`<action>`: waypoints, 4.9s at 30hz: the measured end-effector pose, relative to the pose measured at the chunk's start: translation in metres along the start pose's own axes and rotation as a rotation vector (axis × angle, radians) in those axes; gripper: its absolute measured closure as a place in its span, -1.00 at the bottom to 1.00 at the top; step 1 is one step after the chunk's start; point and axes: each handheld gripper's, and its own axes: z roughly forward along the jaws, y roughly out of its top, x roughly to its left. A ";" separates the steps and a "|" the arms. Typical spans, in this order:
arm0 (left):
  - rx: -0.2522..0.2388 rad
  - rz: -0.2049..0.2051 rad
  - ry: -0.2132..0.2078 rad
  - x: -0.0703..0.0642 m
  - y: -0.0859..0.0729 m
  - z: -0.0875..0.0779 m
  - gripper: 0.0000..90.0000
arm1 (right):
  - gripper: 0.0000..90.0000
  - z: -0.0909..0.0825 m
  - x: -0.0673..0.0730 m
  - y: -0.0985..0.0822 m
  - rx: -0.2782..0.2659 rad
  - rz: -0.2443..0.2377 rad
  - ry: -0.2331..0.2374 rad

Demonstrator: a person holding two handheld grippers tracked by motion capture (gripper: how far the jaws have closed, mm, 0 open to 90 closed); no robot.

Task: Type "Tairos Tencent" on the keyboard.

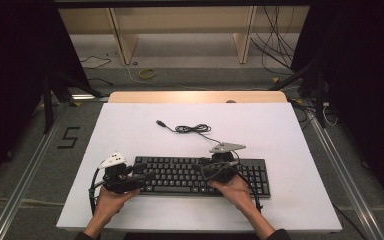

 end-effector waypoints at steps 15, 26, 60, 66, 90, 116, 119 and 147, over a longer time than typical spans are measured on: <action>0.077 0.018 0.015 0.002 0.002 0.011 0.52 | -0.05 -0.017 0.003 -0.004 -0.025 0.002 0.029; 0.148 0.045 0.052 0.003 0.002 0.020 0.92 | -0.12 -0.022 0.009 -0.008 -0.029 -0.017 0.039; 0.244 0.035 0.080 0.007 -0.001 0.030 0.98 | -0.18 -0.031 0.017 -0.022 -0.029 -0.031 0.049; 0.232 0.041 0.084 0.006 -0.001 0.029 0.97 | -0.18 -0.031 0.018 -0.022 -0.031 -0.029 0.049; 0.057 -0.005 0.020 0.001 0.004 0.006 -0.05 | -0.20 -0.024 0.022 -0.021 -0.028 -0.031 0.056; -0.005 -0.001 0.026 -0.004 0.000 -0.010 -0.32 | 0.38 0.007 0.043 -0.016 0.025 -0.082 0.111; -0.012 0.000 0.023 -0.005 -0.001 -0.012 -0.33 | 0.49 0.011 0.046 -0.016 0.030 -0.088 0.119; -0.014 0.003 0.029 -0.004 -0.010 -0.021 -0.38 | 1.00 0.036 0.057 -0.019 0.094 -0.134 0.134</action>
